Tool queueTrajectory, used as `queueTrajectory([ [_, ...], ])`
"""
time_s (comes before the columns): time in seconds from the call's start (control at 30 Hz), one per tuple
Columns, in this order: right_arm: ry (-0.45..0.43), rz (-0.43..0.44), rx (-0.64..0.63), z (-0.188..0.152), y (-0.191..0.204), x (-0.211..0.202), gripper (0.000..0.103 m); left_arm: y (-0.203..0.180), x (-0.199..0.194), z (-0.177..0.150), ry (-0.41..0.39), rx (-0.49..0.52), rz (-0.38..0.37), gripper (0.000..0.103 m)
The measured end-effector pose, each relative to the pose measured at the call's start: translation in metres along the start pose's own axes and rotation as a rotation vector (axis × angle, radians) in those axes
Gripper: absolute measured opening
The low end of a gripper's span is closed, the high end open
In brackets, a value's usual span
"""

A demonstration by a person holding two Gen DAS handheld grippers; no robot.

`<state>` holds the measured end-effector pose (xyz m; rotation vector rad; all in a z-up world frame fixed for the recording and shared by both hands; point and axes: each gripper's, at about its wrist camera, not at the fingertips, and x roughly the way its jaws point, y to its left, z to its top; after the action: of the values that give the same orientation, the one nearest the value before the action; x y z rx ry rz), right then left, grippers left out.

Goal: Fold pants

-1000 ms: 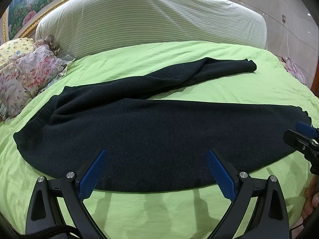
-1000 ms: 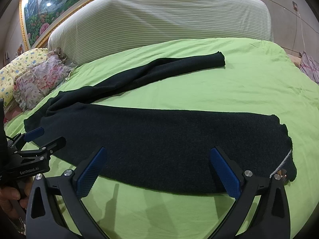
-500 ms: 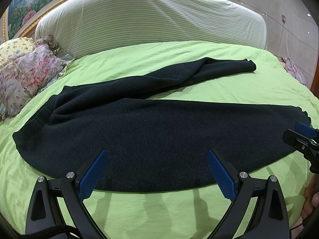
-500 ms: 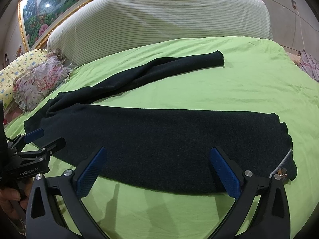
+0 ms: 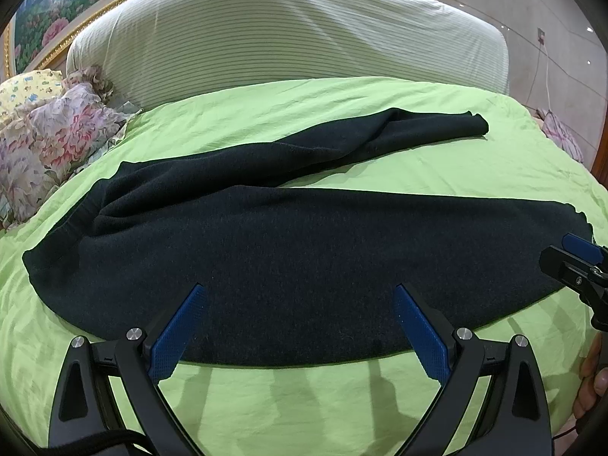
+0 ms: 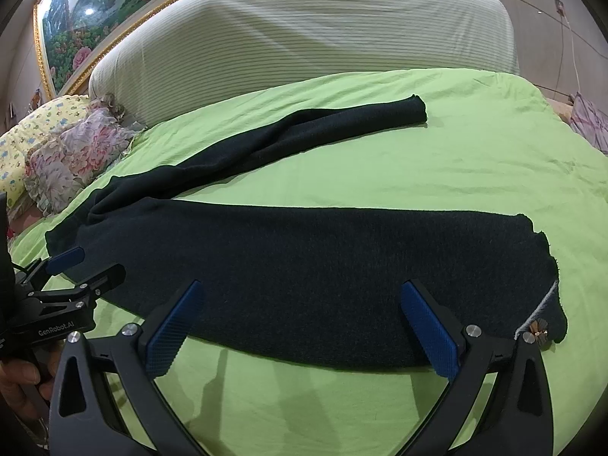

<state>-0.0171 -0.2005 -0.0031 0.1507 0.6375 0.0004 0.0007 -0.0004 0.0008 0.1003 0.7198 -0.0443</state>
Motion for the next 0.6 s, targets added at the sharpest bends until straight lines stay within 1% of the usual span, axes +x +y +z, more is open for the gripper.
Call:
queueTrajectory([
  [0.07,-0.003,0.003,0.004,0.0,0.0,0.0,0.103,0.001,0.0,0.0,0.007,-0.016,-0.016,0.099],
  [0.1,-0.007,0.006,0.005,0.0,0.0,0.0,0.103,0.001,0.0,-0.001,-0.01,-0.01,-0.012,0.099],
  [0.13,-0.007,0.006,0.003,0.0,0.0,0.0,0.103,0.0,0.0,-0.001,-0.009,-0.01,-0.013,0.099],
  [0.17,-0.01,0.008,0.003,0.0,0.0,0.0,0.103,0.001,0.0,-0.001,-0.036,0.007,0.003,0.099],
  [0.2,-0.012,0.009,0.003,-0.001,0.001,0.0,0.103,0.001,0.0,-0.001,-0.039,0.005,0.001,0.099],
  [0.33,-0.015,0.017,0.014,-0.002,0.0,-0.001,0.103,0.001,0.001,-0.001,-0.03,0.019,0.008,0.099],
  [0.43,0.022,-0.001,0.007,-0.001,0.0,0.0,0.103,0.0,0.002,0.0,-0.014,0.028,0.009,0.099],
  [0.47,0.022,0.003,0.01,0.0,0.0,0.0,0.103,0.0,0.001,0.001,-0.012,0.027,0.004,0.099],
  [0.53,0.025,0.009,0.01,0.005,-0.001,-0.001,0.103,0.001,0.002,0.006,-0.001,0.022,-0.014,0.099],
  [0.6,0.021,0.009,0.014,0.017,-0.005,-0.001,0.103,0.001,0.002,0.014,-0.003,0.03,-0.02,0.099],
])
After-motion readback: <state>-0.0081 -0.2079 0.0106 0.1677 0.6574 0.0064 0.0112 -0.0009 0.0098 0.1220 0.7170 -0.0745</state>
